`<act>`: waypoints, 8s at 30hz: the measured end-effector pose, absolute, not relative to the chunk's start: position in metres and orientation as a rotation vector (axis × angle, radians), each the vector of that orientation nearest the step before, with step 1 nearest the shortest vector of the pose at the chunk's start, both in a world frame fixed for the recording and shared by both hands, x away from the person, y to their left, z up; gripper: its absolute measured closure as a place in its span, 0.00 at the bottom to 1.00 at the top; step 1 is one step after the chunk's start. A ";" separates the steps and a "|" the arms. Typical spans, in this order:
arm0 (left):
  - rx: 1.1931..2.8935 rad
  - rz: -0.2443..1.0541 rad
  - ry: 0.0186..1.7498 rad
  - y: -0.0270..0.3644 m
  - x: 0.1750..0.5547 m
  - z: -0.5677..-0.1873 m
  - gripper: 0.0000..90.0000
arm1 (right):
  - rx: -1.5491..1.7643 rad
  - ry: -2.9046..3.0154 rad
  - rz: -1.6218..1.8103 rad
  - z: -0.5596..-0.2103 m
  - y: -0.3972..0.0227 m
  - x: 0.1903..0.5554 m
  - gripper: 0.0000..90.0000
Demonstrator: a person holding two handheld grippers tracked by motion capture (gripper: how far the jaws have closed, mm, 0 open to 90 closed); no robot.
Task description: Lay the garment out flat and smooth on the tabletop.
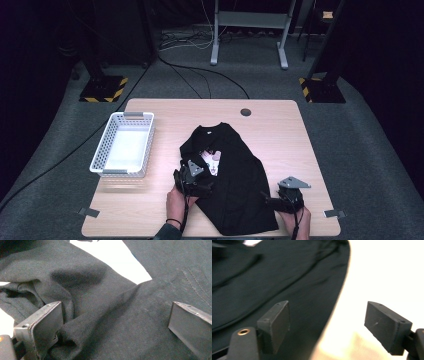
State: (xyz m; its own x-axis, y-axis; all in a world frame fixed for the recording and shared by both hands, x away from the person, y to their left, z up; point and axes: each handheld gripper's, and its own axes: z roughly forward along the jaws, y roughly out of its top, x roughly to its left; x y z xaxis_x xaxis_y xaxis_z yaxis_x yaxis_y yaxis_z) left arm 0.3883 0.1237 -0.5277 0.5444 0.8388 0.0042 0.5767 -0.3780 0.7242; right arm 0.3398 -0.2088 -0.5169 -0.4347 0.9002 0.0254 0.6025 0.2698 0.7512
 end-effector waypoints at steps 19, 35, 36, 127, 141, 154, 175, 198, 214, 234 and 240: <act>2.139 0.454 1.037 0.131 0.405 -0.528 0.00 | 1.463 2.024 0.918 -0.527 -0.212 0.362 0.20; 1.999 0.454 1.096 0.148 0.373 -0.516 0.03 | 1.450 2.043 0.930 -0.527 -0.212 0.364 0.20; 1.986 0.453 1.095 0.148 0.372 -0.513 0.03 | 1.448 2.044 0.931 -0.527 -0.212 0.365 0.20; 2.017 0.431 1.010 0.129 0.341 -0.507 0.88 | 1.444 2.050 0.935 -0.527 -0.212 0.365 0.20; 2.002 0.437 1.027 0.142 0.331 -0.508 0.88 | 1.443 2.051 0.936 -0.527 -0.212 0.365 0.20; 1.978 0.449 1.053 0.156 0.323 -0.508 0.88 | 1.442 2.052 0.936 -0.527 -0.212 0.365 0.20; 1.956 0.463 1.103 0.181 0.305 -0.514 0.88 | 1.442 2.051 0.936 -0.527 -0.212 0.365 0.20; 1.949 0.499 1.101 0.194 0.285 -0.508 0.88 | 1.444 2.048 0.932 -0.527 -0.212 0.365 0.20; 1.933 0.502 1.131 0.207 0.274 -0.516 0.88 | 1.443 2.046 0.930 -0.527 -0.212 0.365 0.20; 1.950 0.512 1.158 0.219 0.261 -0.517 0.86 | 1.445 2.047 0.933 -0.527 -0.212 0.365 0.20; 1.945 0.519 1.197 0.236 0.254 -0.517 0.84 | 1.444 2.047 0.932 -0.527 -0.212 0.365 0.20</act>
